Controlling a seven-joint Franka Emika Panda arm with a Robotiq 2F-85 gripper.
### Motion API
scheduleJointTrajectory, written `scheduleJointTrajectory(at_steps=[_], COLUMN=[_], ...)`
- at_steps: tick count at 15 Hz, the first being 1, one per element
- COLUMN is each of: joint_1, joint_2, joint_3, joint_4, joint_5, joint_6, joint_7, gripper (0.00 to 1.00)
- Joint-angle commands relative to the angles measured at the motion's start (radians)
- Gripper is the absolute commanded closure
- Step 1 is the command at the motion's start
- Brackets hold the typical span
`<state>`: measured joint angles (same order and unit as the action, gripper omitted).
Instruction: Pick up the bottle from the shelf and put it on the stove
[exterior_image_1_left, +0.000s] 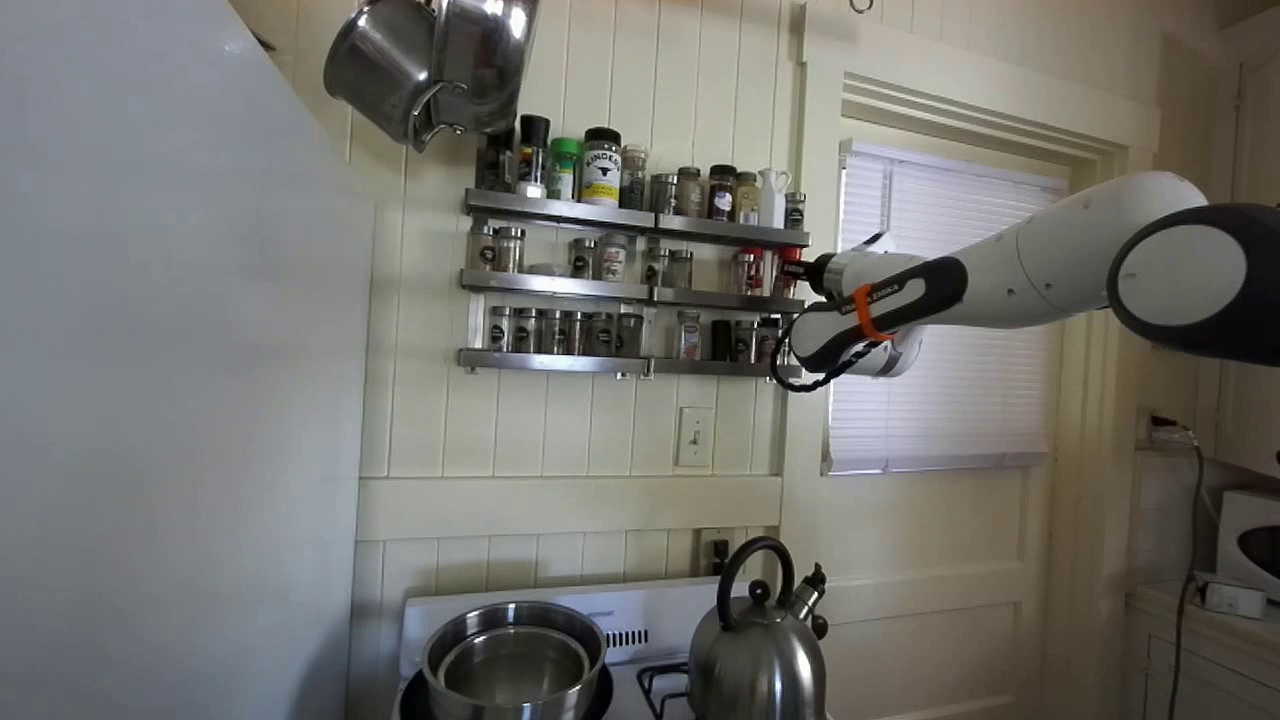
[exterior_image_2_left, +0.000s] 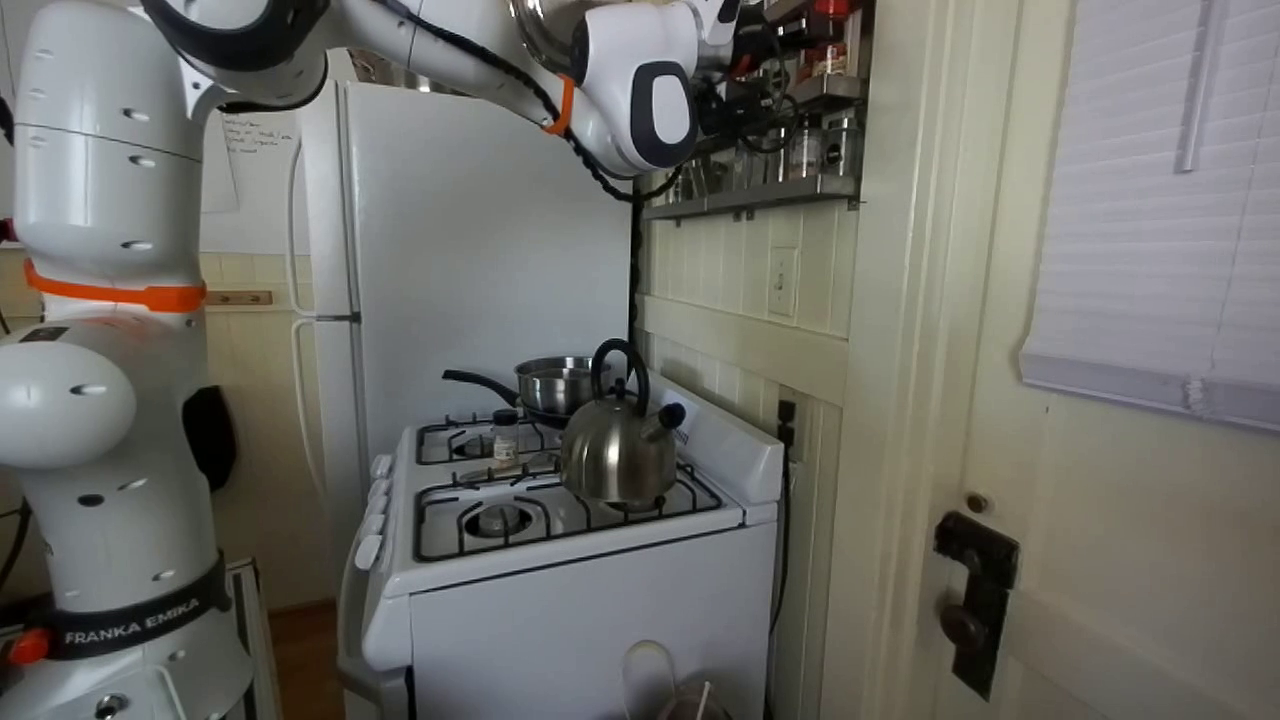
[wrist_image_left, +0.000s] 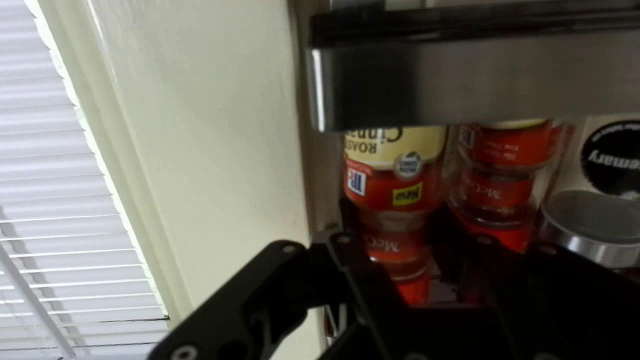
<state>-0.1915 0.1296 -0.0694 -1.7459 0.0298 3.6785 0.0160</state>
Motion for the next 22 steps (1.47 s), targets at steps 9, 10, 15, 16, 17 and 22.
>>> scheduleJointTrajectory(at_steps=[9, 10, 15, 16, 17, 22], joint_1=[0.048, 0.049, 0.060, 0.063, 0.065, 0.088], joint_2=[-0.007, -0.007, -0.007, -0.008, -0.010, -0.057], joint_3=[-0.021, -0.021, -0.019, -0.018, -0.018, -0.013], joint_4=[-0.144, -0.149, -0.181, -0.184, -0.183, -0.164], joint_5=[0.033, 0.032, 0.041, 0.038, 0.035, 0.021], joint_6=[0.293, 0.305, 0.364, 0.371, 0.380, 0.361], joint_7=[-0.055, -0.056, -0.068, -0.070, -0.070, -0.127], gripper=[0.87, 0.87, 0.87, 0.87, 0.87, 0.87])
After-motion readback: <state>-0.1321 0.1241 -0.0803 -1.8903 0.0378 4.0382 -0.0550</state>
